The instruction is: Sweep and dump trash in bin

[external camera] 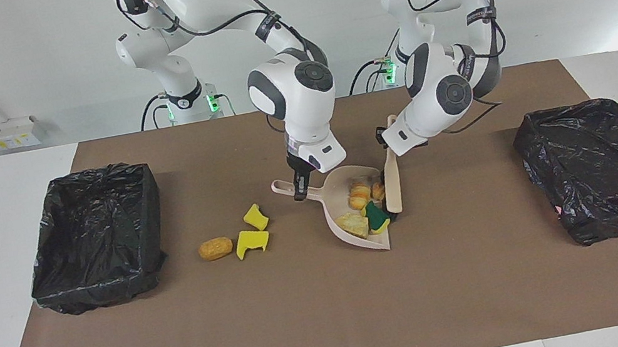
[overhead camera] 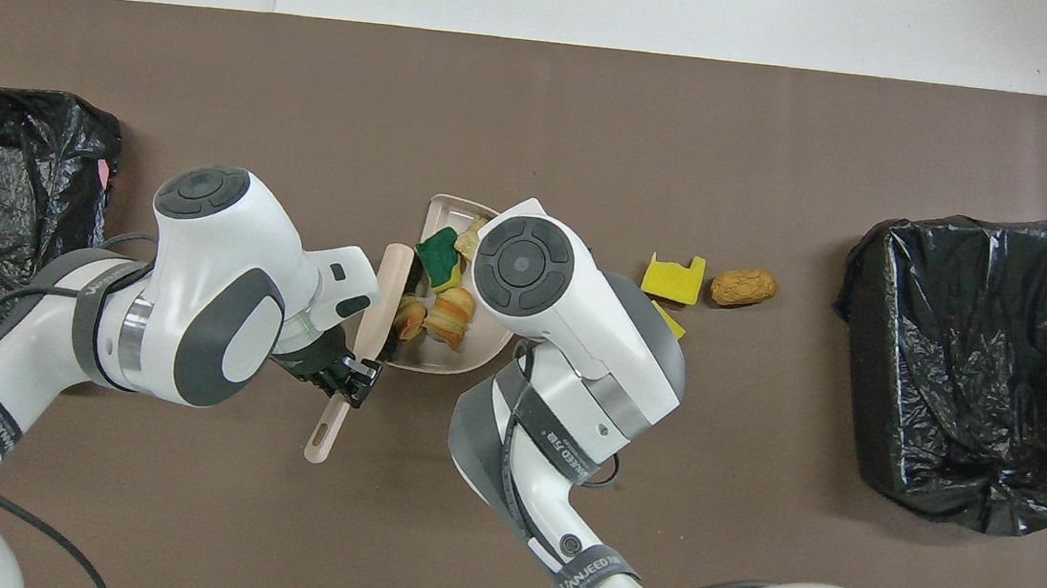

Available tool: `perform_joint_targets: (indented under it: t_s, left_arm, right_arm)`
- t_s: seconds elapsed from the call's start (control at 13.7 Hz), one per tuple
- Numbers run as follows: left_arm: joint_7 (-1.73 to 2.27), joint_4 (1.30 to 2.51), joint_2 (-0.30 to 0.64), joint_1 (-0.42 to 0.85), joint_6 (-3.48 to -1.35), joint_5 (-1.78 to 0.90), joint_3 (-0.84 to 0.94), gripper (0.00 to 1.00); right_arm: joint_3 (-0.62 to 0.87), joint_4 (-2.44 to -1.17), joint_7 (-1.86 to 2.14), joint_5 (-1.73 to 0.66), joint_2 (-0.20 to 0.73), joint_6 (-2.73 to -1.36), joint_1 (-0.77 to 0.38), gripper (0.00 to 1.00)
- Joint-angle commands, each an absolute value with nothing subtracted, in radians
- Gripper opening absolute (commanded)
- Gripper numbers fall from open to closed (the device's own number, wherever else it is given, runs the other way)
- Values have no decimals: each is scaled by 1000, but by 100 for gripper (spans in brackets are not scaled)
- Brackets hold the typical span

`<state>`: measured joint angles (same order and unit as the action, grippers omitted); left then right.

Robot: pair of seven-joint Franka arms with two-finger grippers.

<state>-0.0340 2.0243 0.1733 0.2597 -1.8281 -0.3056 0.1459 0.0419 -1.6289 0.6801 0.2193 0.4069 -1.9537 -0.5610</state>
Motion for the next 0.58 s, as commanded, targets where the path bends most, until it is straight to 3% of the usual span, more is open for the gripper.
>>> perform_joint_targets:
  t_s: [0.0, 0.51]
  left_arm:
    - [-28, 2048, 141, 278, -1813, -382, 137, 0]
    - [-29, 2014, 92, 204, -1697, -528, 135, 0]
  right_arm:
    - [49, -1617, 653, 227, 417, -1960, -560, 0]
    - [51, -1655, 634, 215, 411, -2012, -555, 0]
